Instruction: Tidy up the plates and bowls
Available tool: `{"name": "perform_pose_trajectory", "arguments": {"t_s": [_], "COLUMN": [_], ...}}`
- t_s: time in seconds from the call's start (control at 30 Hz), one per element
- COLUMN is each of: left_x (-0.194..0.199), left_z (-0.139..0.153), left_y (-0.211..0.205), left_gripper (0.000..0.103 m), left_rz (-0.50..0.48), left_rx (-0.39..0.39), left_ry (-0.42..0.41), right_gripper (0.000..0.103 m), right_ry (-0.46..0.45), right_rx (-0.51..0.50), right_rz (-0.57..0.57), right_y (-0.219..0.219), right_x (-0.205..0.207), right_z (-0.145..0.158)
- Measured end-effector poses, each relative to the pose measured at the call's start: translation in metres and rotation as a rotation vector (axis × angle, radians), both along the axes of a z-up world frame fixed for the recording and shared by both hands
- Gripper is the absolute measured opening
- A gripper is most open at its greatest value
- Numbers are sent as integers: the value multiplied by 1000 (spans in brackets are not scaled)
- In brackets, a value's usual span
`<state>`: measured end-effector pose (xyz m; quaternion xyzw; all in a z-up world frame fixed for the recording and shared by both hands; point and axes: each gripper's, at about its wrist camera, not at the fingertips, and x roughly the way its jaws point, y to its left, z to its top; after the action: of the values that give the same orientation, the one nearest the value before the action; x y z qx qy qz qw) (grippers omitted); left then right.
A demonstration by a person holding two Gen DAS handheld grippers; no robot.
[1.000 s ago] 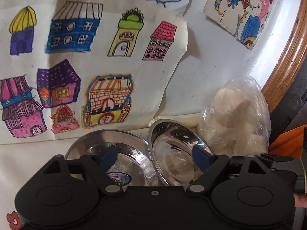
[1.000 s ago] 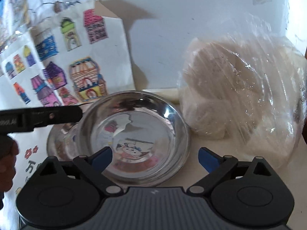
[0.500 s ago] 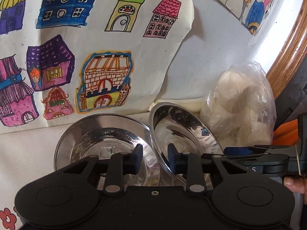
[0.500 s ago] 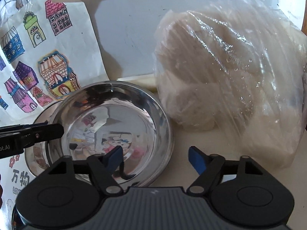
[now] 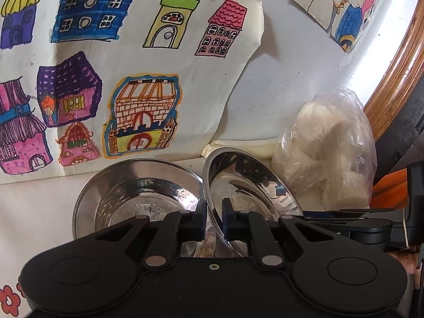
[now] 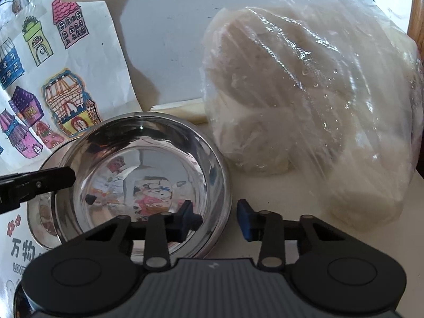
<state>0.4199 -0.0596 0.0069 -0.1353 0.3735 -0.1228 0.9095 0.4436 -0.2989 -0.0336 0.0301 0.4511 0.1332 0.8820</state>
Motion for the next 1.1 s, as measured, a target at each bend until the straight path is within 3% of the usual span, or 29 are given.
{"name": "perform_pose_trajectory", "arguments": {"t_s": [0.27, 0.8, 1.1], "left_x": [-6, -52, -99], "left_z": [0, 30, 36], "left_y": [6, 32, 51], "left_gripper": [11, 11, 11], "left_rz": [7, 10, -5], "left_rx": [15, 2, -50], "left_ry": [-13, -68, -34], "right_gripper": [20, 18, 18], "right_ry": [-15, -122, -140], "right_rx": [0, -3, -3], "right_rz": [-14, 11, 37], "right_y": [0, 17, 30], "right_x": [-10, -62, -118], "right_z": [7, 52, 73]}}
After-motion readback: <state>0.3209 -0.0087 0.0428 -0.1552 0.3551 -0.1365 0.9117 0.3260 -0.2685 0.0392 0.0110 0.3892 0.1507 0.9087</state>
